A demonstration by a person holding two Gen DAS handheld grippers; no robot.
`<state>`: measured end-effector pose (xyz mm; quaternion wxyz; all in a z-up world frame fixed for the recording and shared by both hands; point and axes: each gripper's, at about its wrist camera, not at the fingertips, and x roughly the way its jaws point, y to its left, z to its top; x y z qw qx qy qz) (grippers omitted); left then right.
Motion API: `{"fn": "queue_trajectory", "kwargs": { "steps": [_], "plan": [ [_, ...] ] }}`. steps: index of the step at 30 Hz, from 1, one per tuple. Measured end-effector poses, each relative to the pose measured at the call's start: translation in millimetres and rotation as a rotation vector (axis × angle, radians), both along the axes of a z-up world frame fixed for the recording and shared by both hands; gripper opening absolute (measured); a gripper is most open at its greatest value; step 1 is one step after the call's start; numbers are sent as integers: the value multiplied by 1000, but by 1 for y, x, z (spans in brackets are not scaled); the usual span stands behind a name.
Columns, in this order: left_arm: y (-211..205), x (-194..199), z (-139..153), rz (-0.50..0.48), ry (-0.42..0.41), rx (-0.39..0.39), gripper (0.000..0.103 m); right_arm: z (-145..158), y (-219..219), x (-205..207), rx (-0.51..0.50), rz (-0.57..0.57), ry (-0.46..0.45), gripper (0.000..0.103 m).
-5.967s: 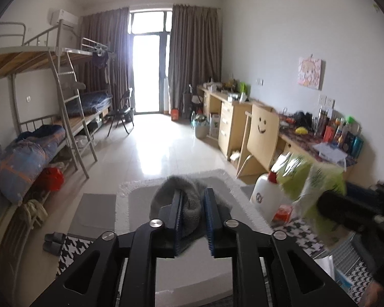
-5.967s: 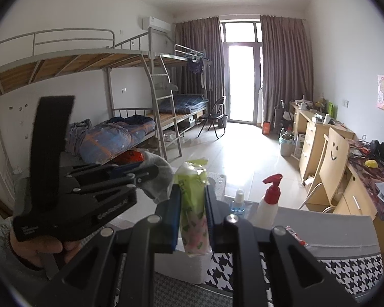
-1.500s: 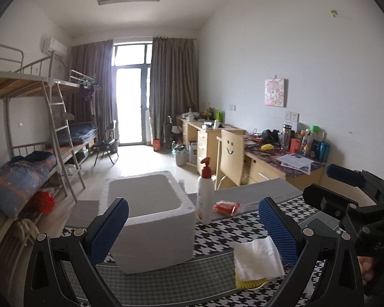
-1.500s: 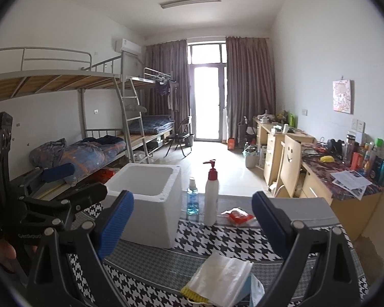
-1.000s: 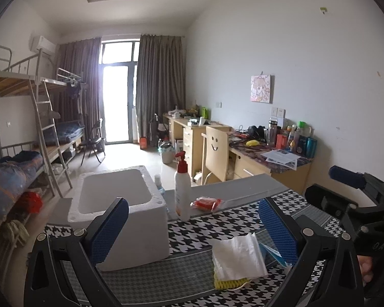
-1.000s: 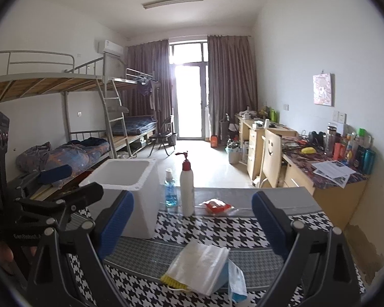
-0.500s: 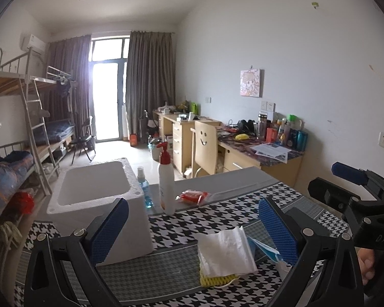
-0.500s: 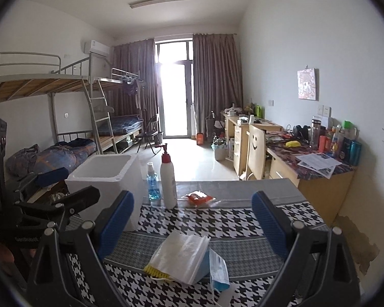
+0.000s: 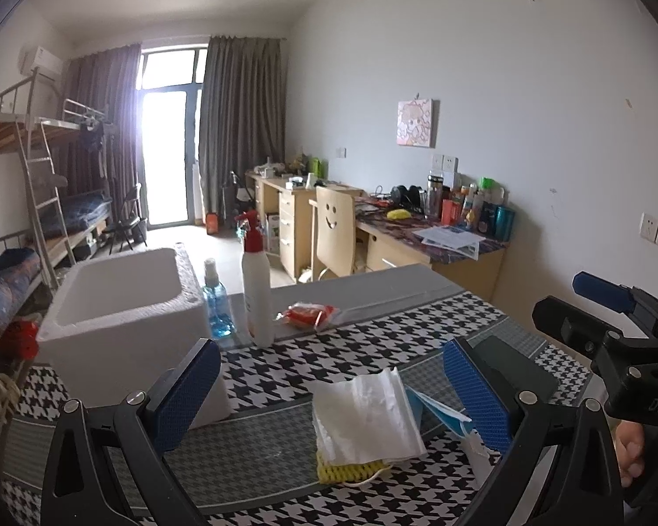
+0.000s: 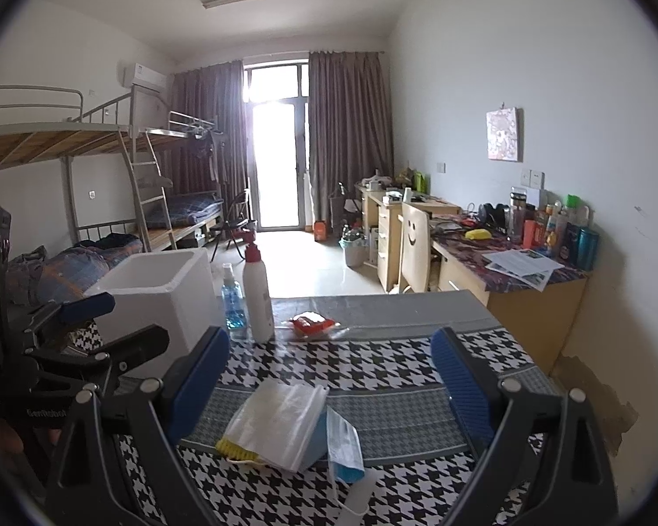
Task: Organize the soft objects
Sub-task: 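Move both open grippers back toward the remaining pile on the table, then close the left gripper on the white tissue and yellow mesh sponge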
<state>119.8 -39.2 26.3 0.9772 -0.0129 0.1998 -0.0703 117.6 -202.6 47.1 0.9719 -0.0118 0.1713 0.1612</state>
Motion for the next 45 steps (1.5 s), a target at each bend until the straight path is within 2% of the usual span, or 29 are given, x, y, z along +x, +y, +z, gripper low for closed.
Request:
{"fn": "queue_trajectory", "kwargs": {
  "steps": [8, 33, 45],
  "plan": [
    [-8, 12, -22, -12, 61, 4, 102, -12, -8, 4, 1, -15, 40, 95],
    [-40, 40, -64, -58, 190, 68, 102, -39, -28, 23, -15, -33, 114, 95],
    [-52, 56, -86, -77, 259, 103, 102, -62, -34, 38, -23, -35, 180, 95]
  ]
}}
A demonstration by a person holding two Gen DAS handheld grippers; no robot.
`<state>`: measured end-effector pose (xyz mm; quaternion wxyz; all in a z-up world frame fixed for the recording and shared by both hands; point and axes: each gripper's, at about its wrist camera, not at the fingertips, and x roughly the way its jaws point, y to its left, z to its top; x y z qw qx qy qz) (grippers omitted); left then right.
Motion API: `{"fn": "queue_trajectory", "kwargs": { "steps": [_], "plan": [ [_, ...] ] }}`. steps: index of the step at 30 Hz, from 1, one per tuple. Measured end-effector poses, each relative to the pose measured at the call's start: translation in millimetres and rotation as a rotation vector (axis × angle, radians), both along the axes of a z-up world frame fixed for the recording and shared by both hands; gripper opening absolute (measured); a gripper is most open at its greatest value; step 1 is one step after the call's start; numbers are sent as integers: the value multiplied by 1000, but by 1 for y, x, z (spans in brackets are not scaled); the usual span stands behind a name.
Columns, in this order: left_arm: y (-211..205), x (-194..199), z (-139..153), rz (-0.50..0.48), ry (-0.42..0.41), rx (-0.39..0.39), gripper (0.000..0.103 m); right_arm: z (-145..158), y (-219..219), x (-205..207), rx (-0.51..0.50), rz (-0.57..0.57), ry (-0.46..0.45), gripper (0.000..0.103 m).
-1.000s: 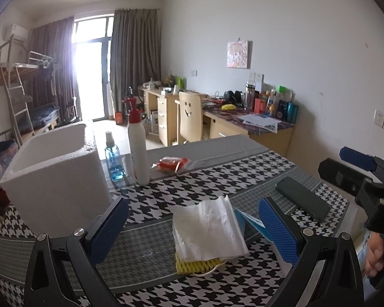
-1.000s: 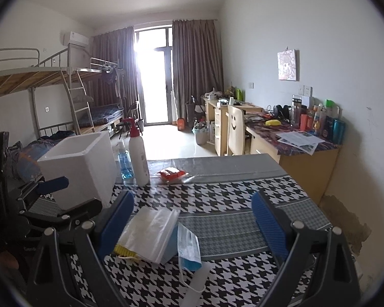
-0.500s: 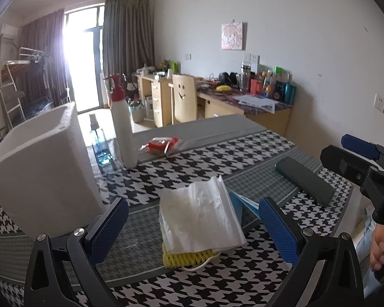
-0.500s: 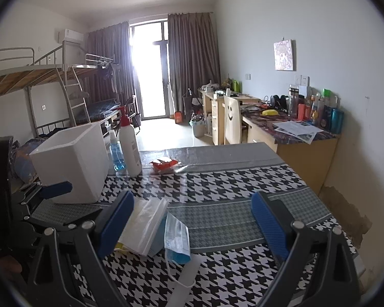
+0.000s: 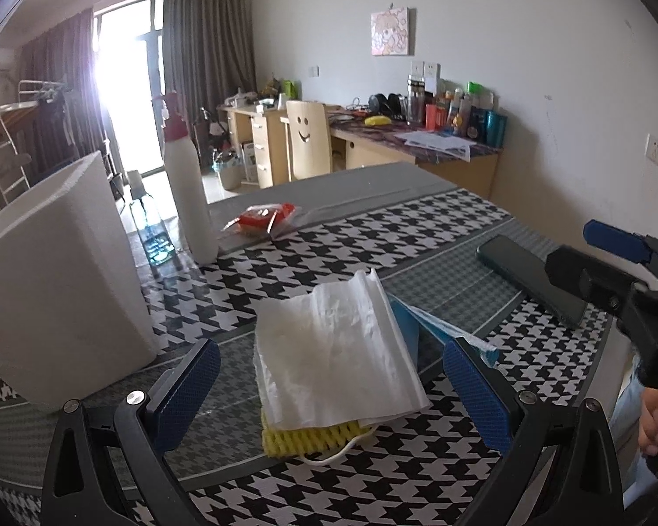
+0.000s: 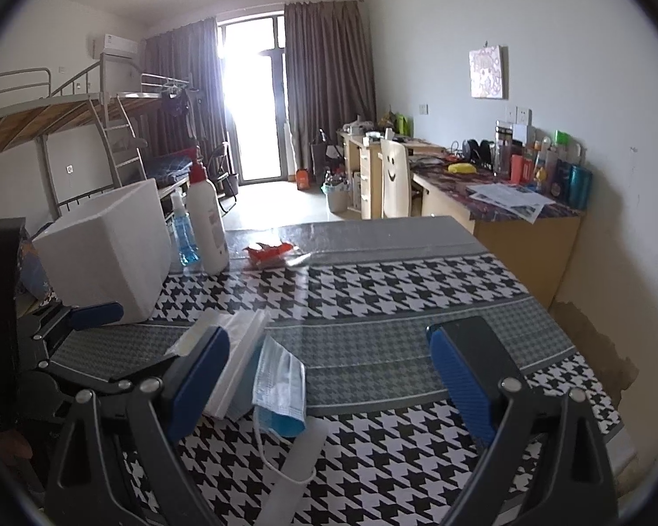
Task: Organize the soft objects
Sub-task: 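Close the left gripper on the white tissue and yellow mesh sponge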
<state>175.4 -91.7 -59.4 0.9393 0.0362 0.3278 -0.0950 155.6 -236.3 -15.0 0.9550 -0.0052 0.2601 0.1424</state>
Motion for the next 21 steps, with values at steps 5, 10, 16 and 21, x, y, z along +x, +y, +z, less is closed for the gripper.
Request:
{"fn": "queue_trajectory", "kwargs": {
  "steps": [5, 10, 16, 21],
  "plan": [
    [-6, 8, -14, -13, 56, 8, 102, -5, -4, 3, 12, 1, 15, 95],
    [-12, 13, -21, -29, 81, 22, 96, -10, -7, 7, 24, 3, 31, 95],
    [-10, 22, -30, -42, 140, -5, 81, -15, -7, 10, 33, 10, 52, 95],
    [-8, 27, -36, -50, 179, -31, 66, -19, -8, 13, 32, 13, 63, 95]
  ]
}}
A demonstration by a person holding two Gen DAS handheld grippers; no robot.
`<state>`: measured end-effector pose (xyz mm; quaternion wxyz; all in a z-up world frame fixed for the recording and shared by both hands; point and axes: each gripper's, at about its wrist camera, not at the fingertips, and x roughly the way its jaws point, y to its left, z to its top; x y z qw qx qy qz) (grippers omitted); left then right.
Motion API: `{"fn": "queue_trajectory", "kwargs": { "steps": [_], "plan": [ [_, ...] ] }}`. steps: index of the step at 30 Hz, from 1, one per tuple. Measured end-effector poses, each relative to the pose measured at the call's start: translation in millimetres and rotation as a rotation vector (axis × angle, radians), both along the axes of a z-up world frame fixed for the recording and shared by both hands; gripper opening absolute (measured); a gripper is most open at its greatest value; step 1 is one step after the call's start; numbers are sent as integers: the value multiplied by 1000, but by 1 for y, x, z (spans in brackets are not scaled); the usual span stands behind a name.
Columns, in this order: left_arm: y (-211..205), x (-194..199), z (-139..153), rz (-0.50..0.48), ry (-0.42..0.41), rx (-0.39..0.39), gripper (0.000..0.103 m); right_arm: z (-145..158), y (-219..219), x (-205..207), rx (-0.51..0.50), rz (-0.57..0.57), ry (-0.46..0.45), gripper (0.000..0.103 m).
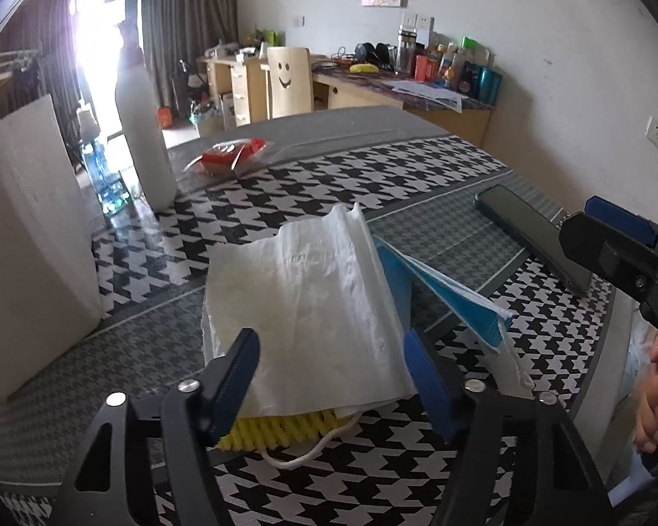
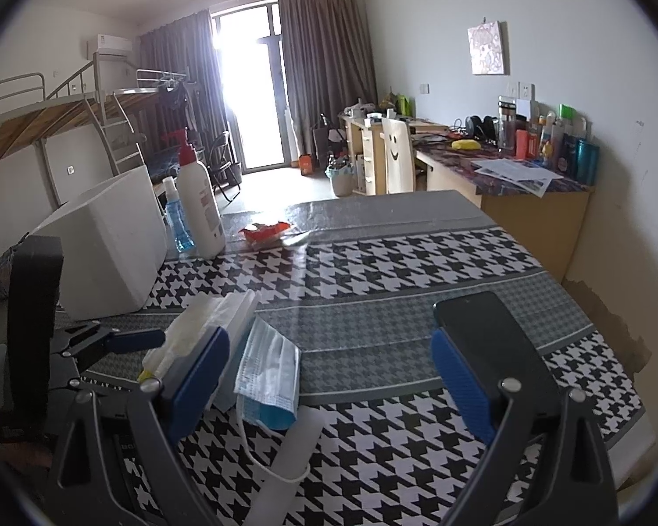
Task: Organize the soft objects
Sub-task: 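Close the left gripper on the white tissue and yellow mesh sponge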
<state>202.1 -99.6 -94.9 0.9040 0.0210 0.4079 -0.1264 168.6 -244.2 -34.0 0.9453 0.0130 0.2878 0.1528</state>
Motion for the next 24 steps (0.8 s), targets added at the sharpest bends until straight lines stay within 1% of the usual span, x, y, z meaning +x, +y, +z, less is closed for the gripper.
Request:
{"fn": "queue_trajectory", "kwargs": {
  "steps": [2, 3, 4, 5, 6, 8, 11, 13, 15, 19, 21, 24],
  "plan": [
    [2, 1, -2, 5, 15, -4, 60, -2, -1, 2, 3, -4, 10, 95],
    [2, 1, -3, 2, 22, -8, 54, -3, -1, 3, 5, -3, 14, 95],
    [3, 2, -4, -1, 27, -13, 50, -4, -2, 4, 6, -3, 16, 95],
    [4, 3, -4, -3, 33, -18, 47, -5, -1, 4, 5, -4, 17, 95],
    [5, 3, -5, -4, 37, -19, 41, -5, -1, 4, 4, -5, 18, 95],
    [6, 3, -7, 4, 45, -17, 36, -6, -1, 5, 6, -5, 23, 95],
    [10, 4, -8, 4, 59, -34, 26, -7, 0, 6, 4, -4, 26, 95],
    [15, 2, -5, 18, 52, -42, 17, -8, 1, 7, 4, -2, 31, 95],
    [19, -1, 2, 15, 38, -63, 16, -10, 3, 7, 1, 2, 36, 95],
    [27, -6, 12, 27, 5, -55, 12, -10, 6, 9, -1, 7, 40, 95],
    [30, -7, 13, 42, 1, -43, 11, -11, 9, 9, -6, 11, 41, 95],
    [36, -8, 13, 52, 8, -46, 11, -12, 15, 10, -10, 22, 46, 95]
  ]
}}
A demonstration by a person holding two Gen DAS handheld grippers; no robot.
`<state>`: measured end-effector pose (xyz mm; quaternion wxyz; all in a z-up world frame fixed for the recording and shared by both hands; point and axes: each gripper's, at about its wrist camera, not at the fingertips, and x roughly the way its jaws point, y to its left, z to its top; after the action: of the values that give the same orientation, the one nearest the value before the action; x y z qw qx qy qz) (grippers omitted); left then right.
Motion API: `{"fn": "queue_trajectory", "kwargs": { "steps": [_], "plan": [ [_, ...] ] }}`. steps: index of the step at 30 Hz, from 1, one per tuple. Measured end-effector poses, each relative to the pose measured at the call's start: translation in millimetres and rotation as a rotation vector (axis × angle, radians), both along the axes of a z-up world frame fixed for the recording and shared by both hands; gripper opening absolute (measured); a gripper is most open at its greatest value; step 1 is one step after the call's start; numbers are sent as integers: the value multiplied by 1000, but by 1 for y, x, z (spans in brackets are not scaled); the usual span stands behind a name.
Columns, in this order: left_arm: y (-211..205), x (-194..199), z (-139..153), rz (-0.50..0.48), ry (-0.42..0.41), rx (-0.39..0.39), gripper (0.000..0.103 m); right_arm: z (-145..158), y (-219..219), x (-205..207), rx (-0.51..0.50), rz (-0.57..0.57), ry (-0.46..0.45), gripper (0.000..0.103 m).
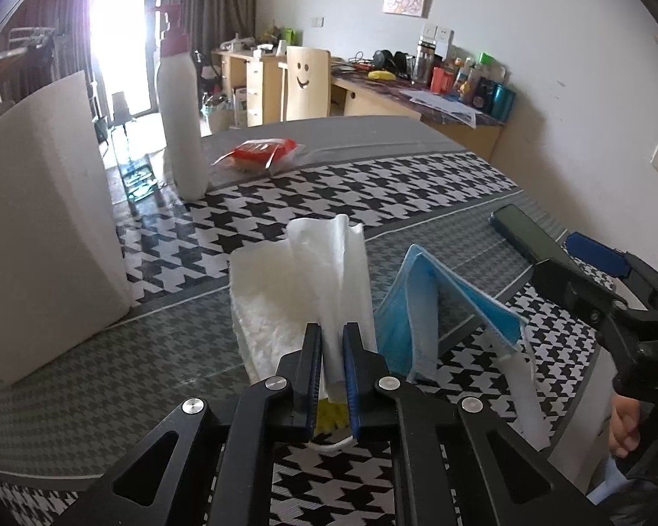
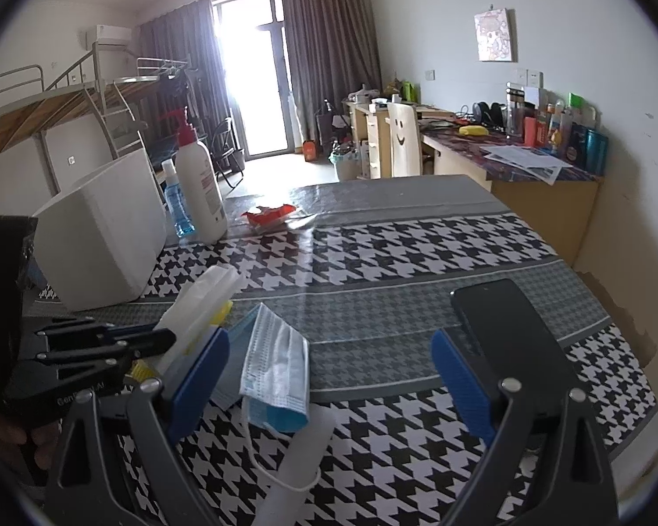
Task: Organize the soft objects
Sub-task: 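Close the left gripper on the white tissue and yellow mesh sponge, then grasp the blue face mask with the right gripper while the left gripper holds the tissue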
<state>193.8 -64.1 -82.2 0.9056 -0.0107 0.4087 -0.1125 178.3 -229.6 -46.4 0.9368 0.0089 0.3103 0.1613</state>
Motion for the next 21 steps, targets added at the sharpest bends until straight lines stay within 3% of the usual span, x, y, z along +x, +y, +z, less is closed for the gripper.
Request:
{"fn": "queue_trajectory", "kwargs": {
  "steps": [6, 8, 10, 17, 21],
  "plan": [
    [9, 1, 3, 40, -17, 32, 14, -9, 11, 8, -14, 24, 30, 95],
    [10, 4, -1, 55, 8, 63, 28, -10, 14, 9, -15, 32, 35, 95],
    [11, 5, -4, 57, 14, 61, 53, -11, 15, 11, -16, 37, 38, 95],
    [14, 7, -7, 72, 14, 79, 55, -14, 19, 18, -26, 51, 50, 95],
    [23, 9, -9, 99, 18, 87, 61, -16, 22, 21, -27, 62, 55, 95]
  ]
}}
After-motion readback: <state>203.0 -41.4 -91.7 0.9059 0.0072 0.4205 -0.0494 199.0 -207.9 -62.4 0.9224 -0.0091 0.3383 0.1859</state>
